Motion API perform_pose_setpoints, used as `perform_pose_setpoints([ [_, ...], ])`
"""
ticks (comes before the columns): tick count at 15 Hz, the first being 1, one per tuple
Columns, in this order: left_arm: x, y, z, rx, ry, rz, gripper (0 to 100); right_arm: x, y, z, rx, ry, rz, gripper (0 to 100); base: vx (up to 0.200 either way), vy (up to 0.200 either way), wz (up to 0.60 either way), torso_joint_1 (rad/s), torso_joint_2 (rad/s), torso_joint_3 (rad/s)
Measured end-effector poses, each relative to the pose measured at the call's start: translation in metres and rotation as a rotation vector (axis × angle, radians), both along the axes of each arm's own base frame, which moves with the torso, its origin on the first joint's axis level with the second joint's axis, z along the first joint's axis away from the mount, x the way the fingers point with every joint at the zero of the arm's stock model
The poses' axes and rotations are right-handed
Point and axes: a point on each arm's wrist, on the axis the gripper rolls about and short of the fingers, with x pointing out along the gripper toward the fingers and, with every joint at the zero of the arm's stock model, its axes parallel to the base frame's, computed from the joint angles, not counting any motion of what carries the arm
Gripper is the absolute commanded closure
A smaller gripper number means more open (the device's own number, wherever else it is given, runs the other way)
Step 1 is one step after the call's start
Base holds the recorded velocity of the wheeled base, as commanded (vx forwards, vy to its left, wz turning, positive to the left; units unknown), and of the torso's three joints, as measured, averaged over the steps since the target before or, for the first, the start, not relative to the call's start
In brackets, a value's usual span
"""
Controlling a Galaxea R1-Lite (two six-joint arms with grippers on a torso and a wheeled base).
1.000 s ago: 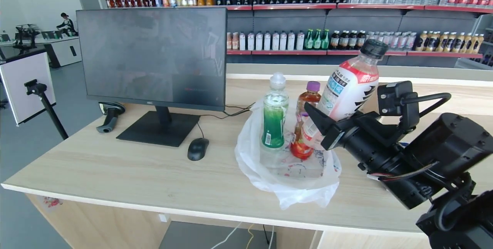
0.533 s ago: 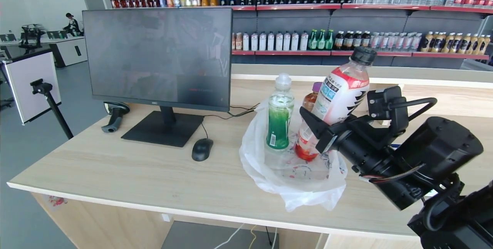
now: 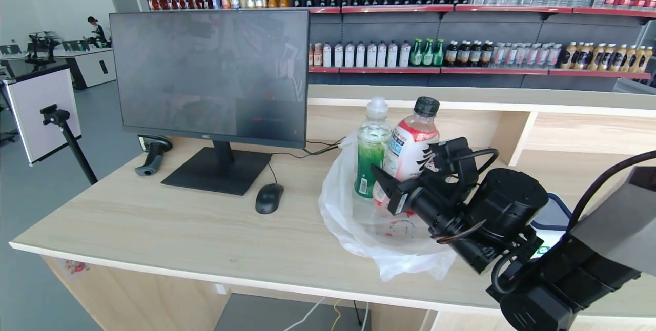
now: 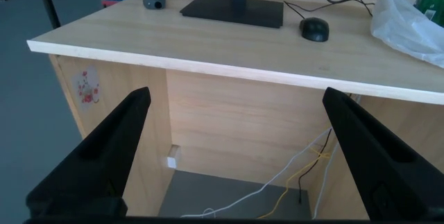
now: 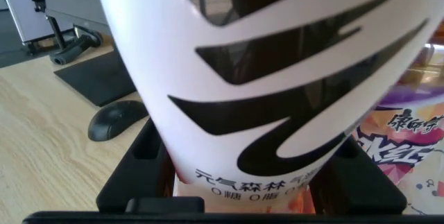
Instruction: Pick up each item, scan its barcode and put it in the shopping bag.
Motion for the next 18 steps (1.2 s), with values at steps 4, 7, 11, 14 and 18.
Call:
perform_pose_setpoints([
  [4,0.000,0.000,0.000,0.003,0.000,0.000,0,0.004,0.005,-0.010,-0.009,0.023,0.007,100,0.000,0.000,0.00,0.000,0.00,0.000],
  [7,0.000,0.000,0.000,0.004,-0.001,0.001,0,0.007,0.006,-0.019,-0.027,0.040,0.006,100,0.000,0.000,0.00,0.000,0.00,0.000],
  [11,0.000,0.000,0.001,0.005,-0.005,0.002,0,0.008,0.009,-0.030,-0.063,0.061,0.010,100,0.000,0.000,0.00,0.000,0.00,0.000],
  [14,0.000,0.000,0.001,0.005,-0.008,0.003,0,0.009,0.010,-0.036,-0.073,0.074,0.011,100,0.000,0.000,0.00,0.000,0.00,0.000],
  [18,0.000,0.000,0.001,0.005,-0.011,0.004,0,0.009,0.010,-0.045,-0.091,0.093,0.011,100,0.000,0.000,0.00,0.000,0.00,0.000],
])
